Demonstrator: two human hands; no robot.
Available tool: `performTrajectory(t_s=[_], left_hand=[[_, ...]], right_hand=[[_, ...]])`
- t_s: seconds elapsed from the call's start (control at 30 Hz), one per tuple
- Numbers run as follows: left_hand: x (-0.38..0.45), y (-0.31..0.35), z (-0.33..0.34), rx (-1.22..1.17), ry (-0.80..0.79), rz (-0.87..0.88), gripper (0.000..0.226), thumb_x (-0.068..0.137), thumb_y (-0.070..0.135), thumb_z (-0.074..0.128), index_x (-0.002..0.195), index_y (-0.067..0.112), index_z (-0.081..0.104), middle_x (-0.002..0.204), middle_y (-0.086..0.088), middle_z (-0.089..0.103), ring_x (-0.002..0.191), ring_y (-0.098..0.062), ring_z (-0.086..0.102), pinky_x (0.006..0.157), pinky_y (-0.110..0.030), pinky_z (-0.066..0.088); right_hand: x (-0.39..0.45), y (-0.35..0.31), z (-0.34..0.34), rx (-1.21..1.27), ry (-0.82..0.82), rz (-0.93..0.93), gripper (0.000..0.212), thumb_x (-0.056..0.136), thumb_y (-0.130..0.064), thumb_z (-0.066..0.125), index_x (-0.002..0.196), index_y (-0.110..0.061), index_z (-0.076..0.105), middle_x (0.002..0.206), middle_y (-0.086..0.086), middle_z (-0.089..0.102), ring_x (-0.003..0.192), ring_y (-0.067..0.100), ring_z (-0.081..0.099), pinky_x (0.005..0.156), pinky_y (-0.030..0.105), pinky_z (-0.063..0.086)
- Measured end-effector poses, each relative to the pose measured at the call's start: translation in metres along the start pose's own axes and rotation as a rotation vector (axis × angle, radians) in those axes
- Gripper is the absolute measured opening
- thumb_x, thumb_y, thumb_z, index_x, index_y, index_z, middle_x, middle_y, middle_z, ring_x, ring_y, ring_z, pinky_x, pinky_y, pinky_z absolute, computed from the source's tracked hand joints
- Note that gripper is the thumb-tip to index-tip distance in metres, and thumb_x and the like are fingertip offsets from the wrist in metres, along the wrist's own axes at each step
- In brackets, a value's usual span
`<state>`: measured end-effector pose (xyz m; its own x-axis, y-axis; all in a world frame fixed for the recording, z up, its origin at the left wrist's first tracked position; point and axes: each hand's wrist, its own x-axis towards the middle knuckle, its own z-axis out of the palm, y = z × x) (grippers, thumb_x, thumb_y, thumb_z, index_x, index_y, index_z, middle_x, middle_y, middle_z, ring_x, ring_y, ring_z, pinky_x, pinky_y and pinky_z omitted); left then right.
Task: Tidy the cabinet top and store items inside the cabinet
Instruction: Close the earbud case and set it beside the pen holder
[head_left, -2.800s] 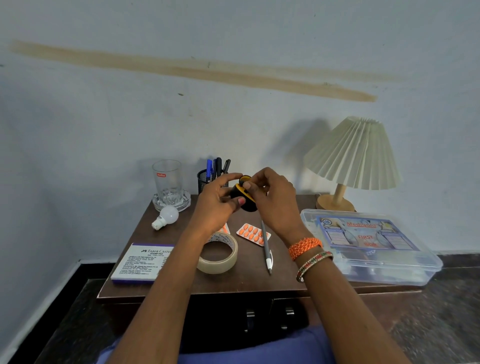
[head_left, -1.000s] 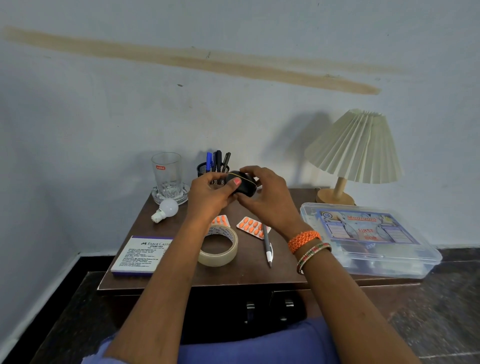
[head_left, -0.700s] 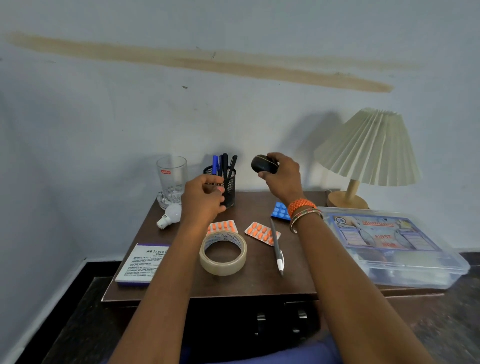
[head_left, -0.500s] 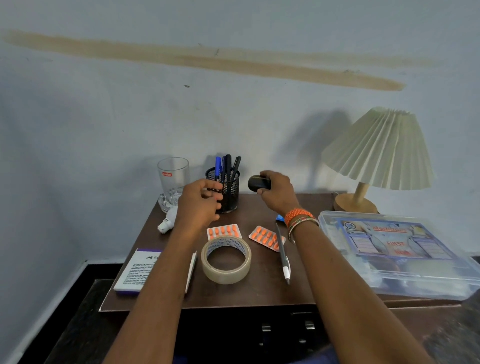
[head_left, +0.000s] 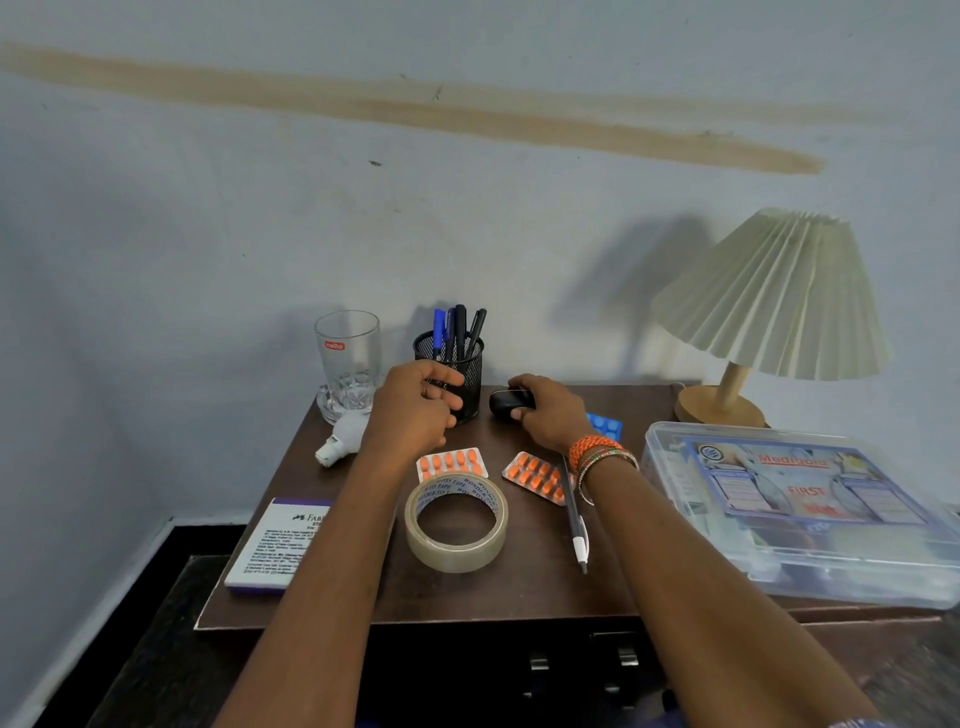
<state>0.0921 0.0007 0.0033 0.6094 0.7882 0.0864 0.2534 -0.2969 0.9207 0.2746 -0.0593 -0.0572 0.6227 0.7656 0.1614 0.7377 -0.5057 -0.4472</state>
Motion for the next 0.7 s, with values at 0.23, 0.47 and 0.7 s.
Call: performTrajectory(t_s=[0.23,0.47,0.7], left_hand=[[-0.003,0.001,-0.001,0.038,-0.038,0.008,0.038,0.085,-0.013,0.041,0.1,0.017,0.06,0.078,0.001,0.06,0.065,-0.012,0.057,0.06,-0.029,0.052],[-0.005,-0.001,-0.003,0.042,-0.052,0.006,0.039,0.084,-0.013,0.041,0.102,0.015,0.061,0.08,0.001,0.062,0.066,-0.013,0.058,0.065,-0.034,0.054],[-0.007,-0.001,-0.003,0.041,-0.057,0.007,0.039,0.085,-0.012,0.042,0.106,0.013,0.061,0.081,0.001,0.062,0.067,-0.013,0.058,0.065,-0.033,0.054]], right_hand=[[0.002,-0.002,0.007,0.028,0.011,0.022,0.043,0.089,-0.02,0.062,0.131,-0.023,0.051,0.133,0.004,0.057,0.124,0.025,0.05,0.107,0.043,0.035],[0.003,-0.005,0.01,0.002,0.03,0.008,0.043,0.088,-0.019,0.062,0.13,-0.02,0.051,0.13,0.007,0.06,0.12,0.027,0.053,0.105,0.041,0.038],[0.002,-0.011,0.005,-0.001,0.063,0.0,0.053,0.089,-0.025,0.062,0.138,-0.016,0.044,0.135,0.01,0.055,0.124,0.029,0.05,0.108,0.041,0.036]])
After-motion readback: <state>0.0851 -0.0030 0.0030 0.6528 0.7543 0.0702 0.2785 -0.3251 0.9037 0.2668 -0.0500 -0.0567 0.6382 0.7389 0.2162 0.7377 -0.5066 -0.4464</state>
